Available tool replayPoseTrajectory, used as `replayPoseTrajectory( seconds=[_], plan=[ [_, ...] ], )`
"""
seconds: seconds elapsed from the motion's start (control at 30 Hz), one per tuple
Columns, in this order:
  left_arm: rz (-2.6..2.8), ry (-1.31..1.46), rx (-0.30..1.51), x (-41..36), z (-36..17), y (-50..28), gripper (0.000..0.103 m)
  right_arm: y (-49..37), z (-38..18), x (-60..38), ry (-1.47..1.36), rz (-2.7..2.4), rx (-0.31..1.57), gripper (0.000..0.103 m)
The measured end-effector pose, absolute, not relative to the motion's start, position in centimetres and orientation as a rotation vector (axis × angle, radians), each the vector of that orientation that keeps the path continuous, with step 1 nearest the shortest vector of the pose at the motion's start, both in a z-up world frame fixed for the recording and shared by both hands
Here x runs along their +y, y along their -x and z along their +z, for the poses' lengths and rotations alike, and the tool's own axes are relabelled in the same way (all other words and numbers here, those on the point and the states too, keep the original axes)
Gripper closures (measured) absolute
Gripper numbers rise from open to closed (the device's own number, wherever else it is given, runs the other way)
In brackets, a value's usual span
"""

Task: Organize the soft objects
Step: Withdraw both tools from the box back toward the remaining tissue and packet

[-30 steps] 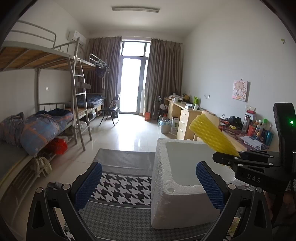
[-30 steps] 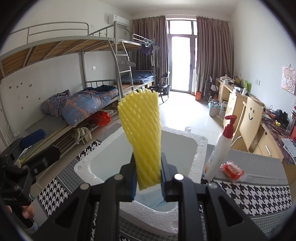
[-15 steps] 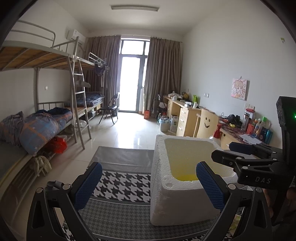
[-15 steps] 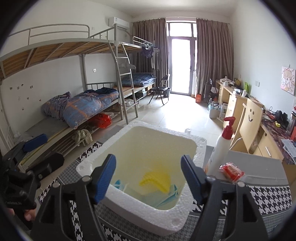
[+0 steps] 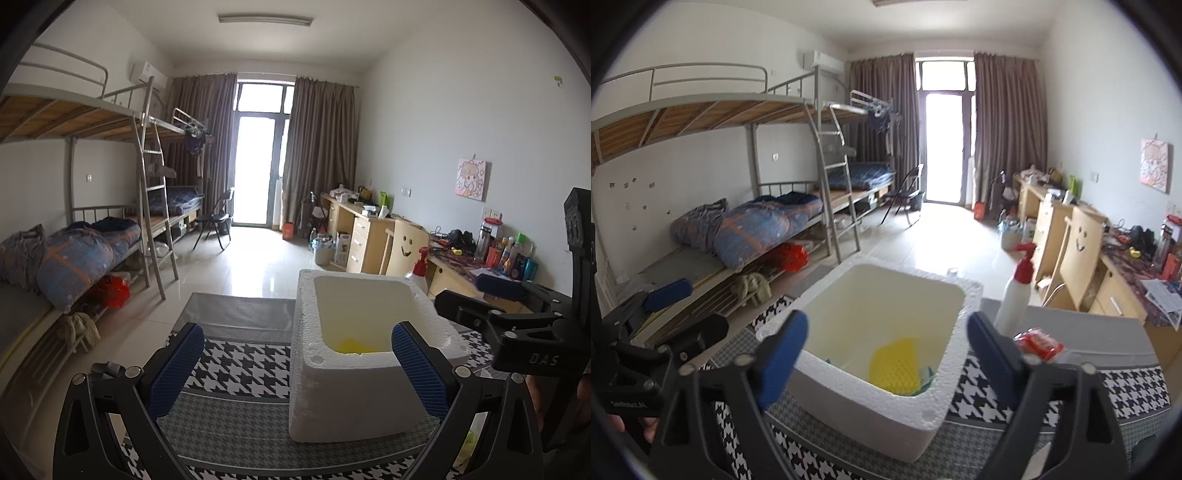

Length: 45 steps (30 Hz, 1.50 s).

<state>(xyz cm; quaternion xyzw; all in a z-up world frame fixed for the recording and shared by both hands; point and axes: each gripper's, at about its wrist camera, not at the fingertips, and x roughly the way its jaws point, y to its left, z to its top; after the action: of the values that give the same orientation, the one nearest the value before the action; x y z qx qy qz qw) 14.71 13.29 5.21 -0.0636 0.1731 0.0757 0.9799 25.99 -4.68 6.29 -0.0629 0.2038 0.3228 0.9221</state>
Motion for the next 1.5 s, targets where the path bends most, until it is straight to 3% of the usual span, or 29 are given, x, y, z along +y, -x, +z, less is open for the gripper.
replayPoseTrajectory(
  seconds=[1.5],
  plan=[
    [0.090, 0.096, 0.316, 9.2, 6.5, -12.0, 0.001, -22.0, 7.7, -9.4, 0.065, 0.636, 0.345, 0.004]
  ],
)
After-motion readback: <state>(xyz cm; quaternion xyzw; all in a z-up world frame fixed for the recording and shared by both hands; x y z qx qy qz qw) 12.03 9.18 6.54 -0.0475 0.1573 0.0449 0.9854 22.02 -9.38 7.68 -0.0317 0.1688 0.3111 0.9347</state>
